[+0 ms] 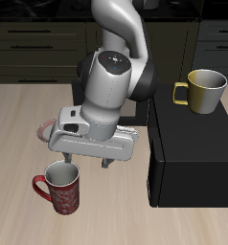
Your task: Open the microwave and place the red mug in it
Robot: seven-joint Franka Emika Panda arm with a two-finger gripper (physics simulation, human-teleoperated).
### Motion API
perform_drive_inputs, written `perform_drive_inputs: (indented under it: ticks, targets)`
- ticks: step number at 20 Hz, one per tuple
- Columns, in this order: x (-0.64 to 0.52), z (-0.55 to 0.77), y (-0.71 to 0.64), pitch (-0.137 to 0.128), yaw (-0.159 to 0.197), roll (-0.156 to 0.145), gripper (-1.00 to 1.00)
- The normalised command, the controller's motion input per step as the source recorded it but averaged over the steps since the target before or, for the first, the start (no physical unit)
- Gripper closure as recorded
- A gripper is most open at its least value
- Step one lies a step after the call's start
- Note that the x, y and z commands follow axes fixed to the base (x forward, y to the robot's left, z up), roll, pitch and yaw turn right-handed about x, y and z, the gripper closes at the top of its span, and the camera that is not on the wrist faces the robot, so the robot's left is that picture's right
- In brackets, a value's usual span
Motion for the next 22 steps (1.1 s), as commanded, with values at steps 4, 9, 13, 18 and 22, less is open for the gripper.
perform_drive_inputs:
  ticks: [4, 9, 13, 18, 22]
  targets:
    - [-0.02, -0.28, -0.12, 0.051, -0.005, 0.012, -1.0]
    - [0.01, -0.27, -0.15, 0.027, 0.015, -0.006, -1.0]
    - [0.0, -0.17, -0.07, 0.033, -0.023, -0.005, -1.0]
    - [0.03, -0.35, 0.02, 0.057, -0.032, 0.023, -1.0]
    - [-0.01, -0.3, 0.06, 0.064, -0.046, 0.029, -1.0]
